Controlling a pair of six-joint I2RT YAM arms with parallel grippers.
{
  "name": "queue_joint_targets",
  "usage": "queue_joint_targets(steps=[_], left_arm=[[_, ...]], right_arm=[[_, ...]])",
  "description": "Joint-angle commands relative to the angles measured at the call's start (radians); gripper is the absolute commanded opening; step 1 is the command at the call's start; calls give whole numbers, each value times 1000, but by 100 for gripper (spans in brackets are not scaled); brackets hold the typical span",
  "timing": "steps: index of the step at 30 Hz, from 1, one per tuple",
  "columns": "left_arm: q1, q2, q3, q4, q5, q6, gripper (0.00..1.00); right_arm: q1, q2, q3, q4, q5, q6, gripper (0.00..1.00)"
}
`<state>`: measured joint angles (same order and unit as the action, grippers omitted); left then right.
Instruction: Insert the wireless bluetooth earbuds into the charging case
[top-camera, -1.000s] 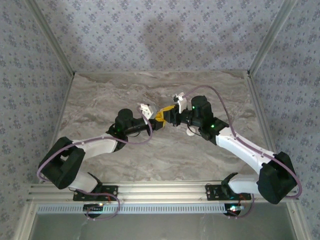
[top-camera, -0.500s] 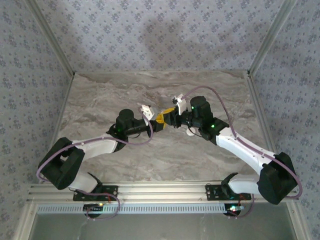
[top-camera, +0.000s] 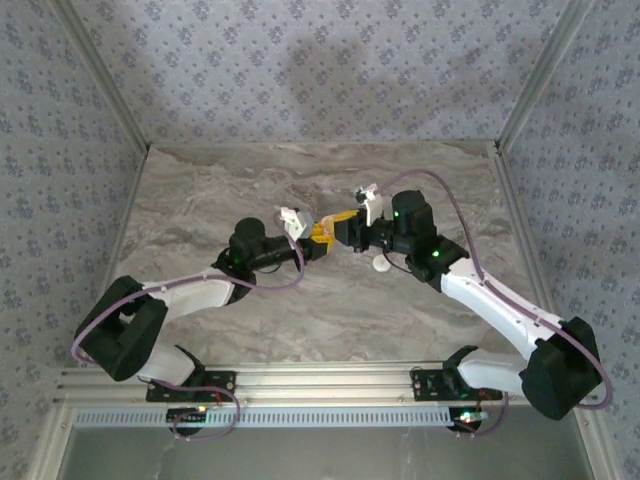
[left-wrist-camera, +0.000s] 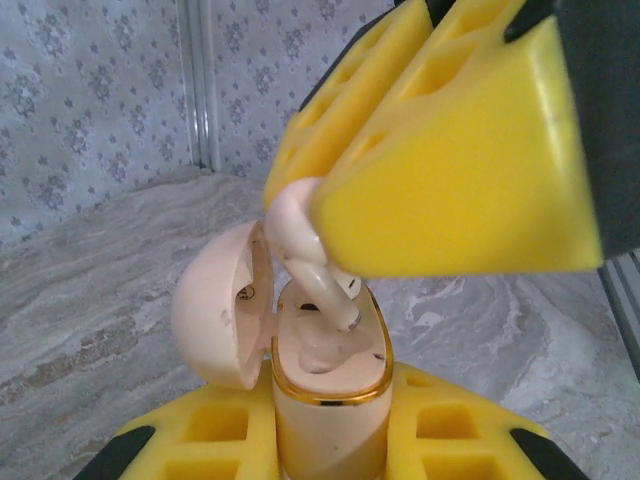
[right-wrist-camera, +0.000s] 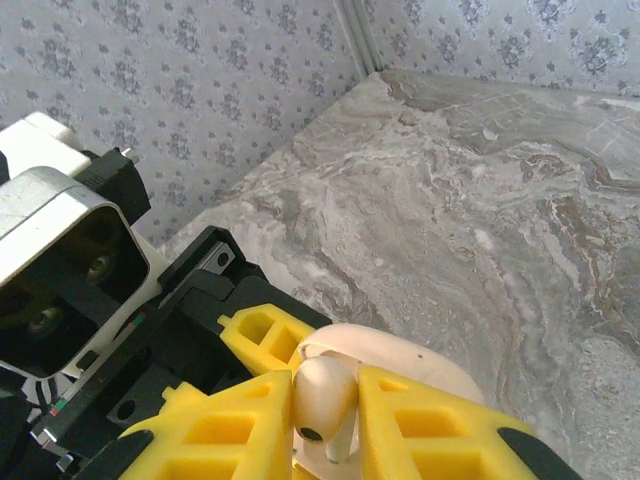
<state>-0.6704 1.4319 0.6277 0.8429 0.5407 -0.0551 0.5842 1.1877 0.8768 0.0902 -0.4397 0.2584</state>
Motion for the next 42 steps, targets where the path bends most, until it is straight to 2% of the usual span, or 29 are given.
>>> queue_joint_targets(steps=[1, 14, 25, 42], left_arm=[[0, -27, 35, 109, -17, -21, 17], [1, -23, 31, 111, -9, -23, 17], [0, -18, 33, 149, 12, -65, 17], [-1, -40, 40, 157, 16, -75, 17]], right_arm=[[-17, -20, -18, 9, -38, 47, 24], [-29, -42, -2, 86, -96, 92, 24], [11, 5, 8, 151, -50, 70, 24], [16, 49, -21, 171, -20, 67, 23]])
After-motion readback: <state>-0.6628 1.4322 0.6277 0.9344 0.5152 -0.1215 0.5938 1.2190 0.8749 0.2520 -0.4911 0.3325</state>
